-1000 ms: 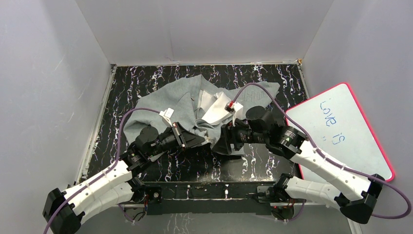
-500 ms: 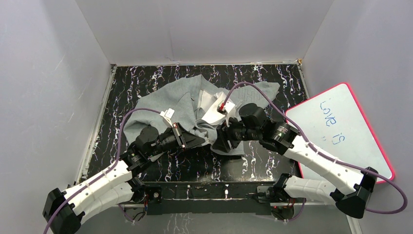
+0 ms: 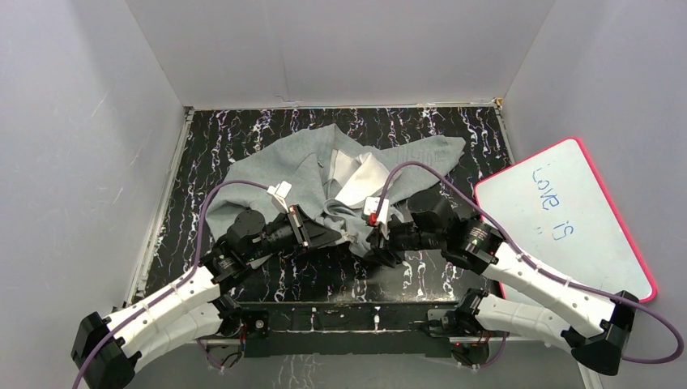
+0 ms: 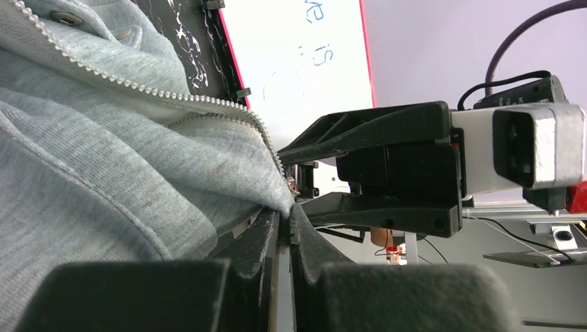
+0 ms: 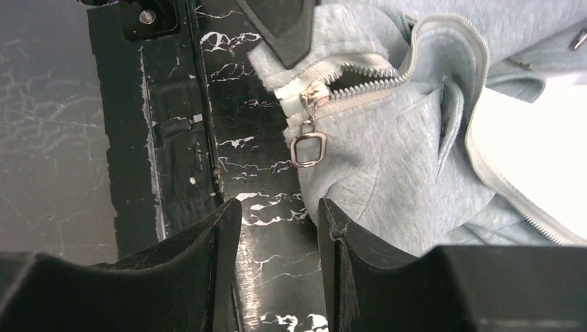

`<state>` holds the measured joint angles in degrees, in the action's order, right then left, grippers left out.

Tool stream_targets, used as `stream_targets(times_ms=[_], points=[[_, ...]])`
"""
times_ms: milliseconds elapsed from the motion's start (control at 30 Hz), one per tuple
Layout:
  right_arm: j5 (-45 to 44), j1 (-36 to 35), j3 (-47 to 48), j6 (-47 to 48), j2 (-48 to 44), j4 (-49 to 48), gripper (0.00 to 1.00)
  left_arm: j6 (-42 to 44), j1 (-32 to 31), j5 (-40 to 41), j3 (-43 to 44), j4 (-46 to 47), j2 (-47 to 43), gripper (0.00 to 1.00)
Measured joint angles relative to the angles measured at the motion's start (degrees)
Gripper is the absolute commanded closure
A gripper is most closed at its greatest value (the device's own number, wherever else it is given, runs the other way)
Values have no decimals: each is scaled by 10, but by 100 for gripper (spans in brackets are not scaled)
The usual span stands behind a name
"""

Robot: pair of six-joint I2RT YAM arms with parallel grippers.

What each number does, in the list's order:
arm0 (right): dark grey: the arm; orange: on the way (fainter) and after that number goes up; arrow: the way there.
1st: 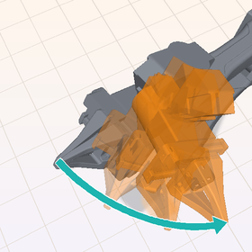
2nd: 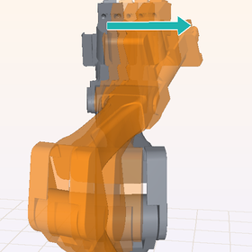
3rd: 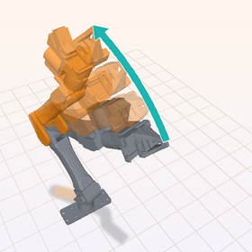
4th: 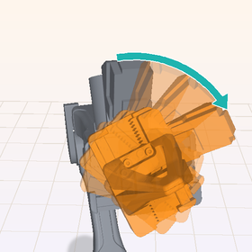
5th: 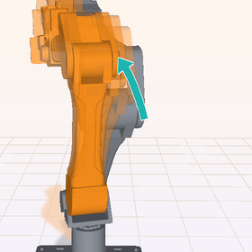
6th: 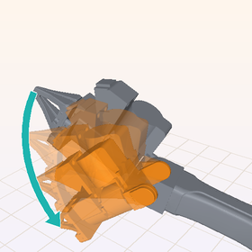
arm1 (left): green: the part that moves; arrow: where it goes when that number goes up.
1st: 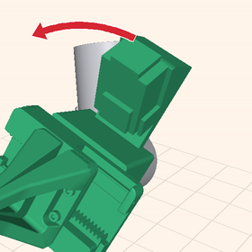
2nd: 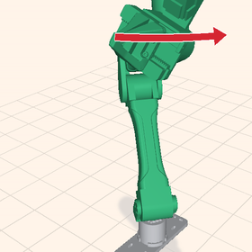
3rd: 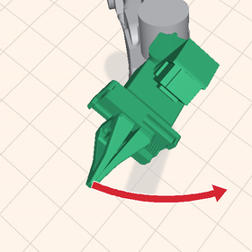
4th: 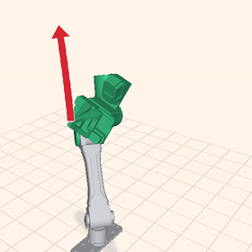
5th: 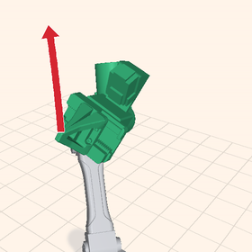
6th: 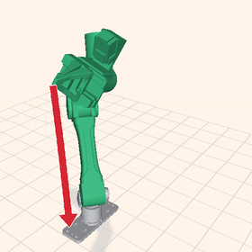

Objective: Zip up the jacket

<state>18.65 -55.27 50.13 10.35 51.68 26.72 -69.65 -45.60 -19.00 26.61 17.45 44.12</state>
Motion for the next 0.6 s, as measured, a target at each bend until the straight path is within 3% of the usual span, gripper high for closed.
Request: stream_targets(times_ms=[600], points=[[-82, -72, -43, 124, -3, -93, 48, 2, 0, -3, 3, -12, -3, 100]])
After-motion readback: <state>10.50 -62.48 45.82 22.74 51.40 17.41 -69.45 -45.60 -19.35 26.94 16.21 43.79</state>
